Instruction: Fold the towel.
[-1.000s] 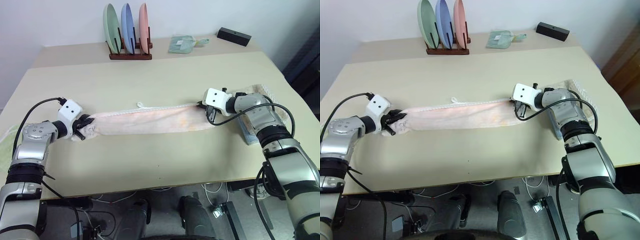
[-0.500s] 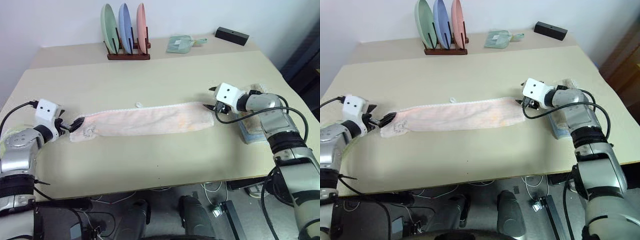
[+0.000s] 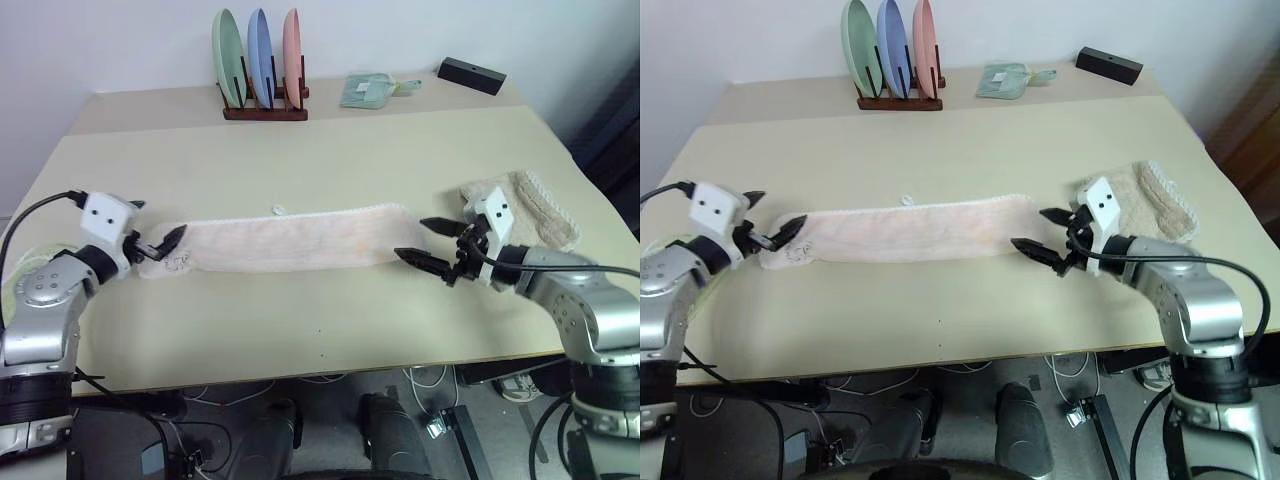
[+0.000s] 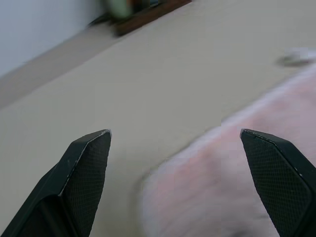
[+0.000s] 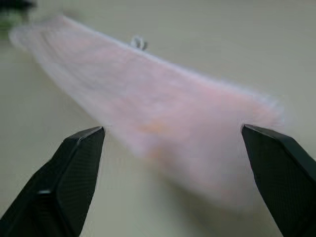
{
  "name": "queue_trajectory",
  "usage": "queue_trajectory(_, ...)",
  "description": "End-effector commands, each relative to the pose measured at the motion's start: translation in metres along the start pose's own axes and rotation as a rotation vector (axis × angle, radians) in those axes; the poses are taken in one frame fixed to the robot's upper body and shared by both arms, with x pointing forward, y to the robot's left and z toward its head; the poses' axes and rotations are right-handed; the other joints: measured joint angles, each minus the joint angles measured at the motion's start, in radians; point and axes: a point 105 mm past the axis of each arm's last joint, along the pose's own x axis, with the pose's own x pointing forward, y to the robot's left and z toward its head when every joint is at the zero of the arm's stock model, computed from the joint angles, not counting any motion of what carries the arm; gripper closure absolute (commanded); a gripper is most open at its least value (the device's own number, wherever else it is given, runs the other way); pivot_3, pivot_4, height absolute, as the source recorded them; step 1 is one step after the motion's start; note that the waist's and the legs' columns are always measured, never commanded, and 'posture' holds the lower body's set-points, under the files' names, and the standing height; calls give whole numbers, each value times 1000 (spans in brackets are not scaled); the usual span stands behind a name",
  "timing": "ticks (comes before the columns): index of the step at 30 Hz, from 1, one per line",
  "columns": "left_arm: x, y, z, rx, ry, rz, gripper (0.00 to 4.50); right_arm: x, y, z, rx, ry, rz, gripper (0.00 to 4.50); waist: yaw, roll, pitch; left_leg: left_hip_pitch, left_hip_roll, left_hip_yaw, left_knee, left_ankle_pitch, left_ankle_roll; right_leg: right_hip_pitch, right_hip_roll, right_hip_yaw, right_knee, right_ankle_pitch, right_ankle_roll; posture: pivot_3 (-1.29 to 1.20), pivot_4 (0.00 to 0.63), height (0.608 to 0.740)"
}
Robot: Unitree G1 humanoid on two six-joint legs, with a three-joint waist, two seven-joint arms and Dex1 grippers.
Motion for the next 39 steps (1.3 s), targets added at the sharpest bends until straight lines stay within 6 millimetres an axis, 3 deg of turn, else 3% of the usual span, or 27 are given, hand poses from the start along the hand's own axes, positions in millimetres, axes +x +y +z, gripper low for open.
queue_trajectory(1,0,-6,1,55,20,-12,180,-5,16,0,99,-30,-17,22,0,0,0,0,0,0,0,0,0,0,0,0,0,0,0,0,150,738)
queue_trajectory(3,0,-8,1,53,20,-10,180,-5,18,-9,169,-16,-44,22,1,0,0,0,0,1,0,0,0,0,0,0,0,0,0,0,150,738)
queue_trajectory(5,2,-15,13,27,-43,-34,180,-3,19,-18,278,-11,-77,22,2,0,0,0,0,1,0,0,0,0,0,0,0,0,0,0,150,738)
queue_trajectory(11,0,-69,57,-16,-212,-261,180,-1,25,-31,521,-35,-109,22,3,-1,0,0,0,0,0,0,0,1,0,0,-1,0,0,0,150,738)
queue_trajectory(16,-5,-135,75,-79,-268,-507,180,12,0,-42,697,-43,-285,22,-2,1,-1,1,0,1,-1,0,0,1,1,0,0,0,0,0,150,738)
queue_trajectory(20,-7,-164,81,-116,-289,-590,180,23,-18,-43,789,-65,-378,22,-1,0,-1,1,0,3,0,0,0,1,1,0,0,0,0,0,150,738)
queue_trajectory(23,-7,-171,81,-135,-284,-606,180,33,-32,-44,820,-70,-459,22,-3,1,-2,2,0,3,0,0,0,2,1,0,0,0,0,0,150,738)
queue_trajectory(26,-6,-173,81,-138,-282,-607,180,36,-43,-44,837,-86,-521,857,0,1,-2,3,0,3,0,0,0,4,1,-1,-1,0,0,0,150,738)
queue_trajectory(33,-10,-174,76,-148,-268,-607,180,26,-51,-28,782,-153,-547,4455,-3,2,-2,3,0,3,-1,0,0,4,1,-1,-1,0,0,0,150,738)
queue_trajectory(39,-8,-176,75,-164,-268,-601,180,-13,-69,2,545,-206,-630,4489,2,2,-2,2,-1,3,0,0,1,4,1,-1,-2,0,0,0,150,738)
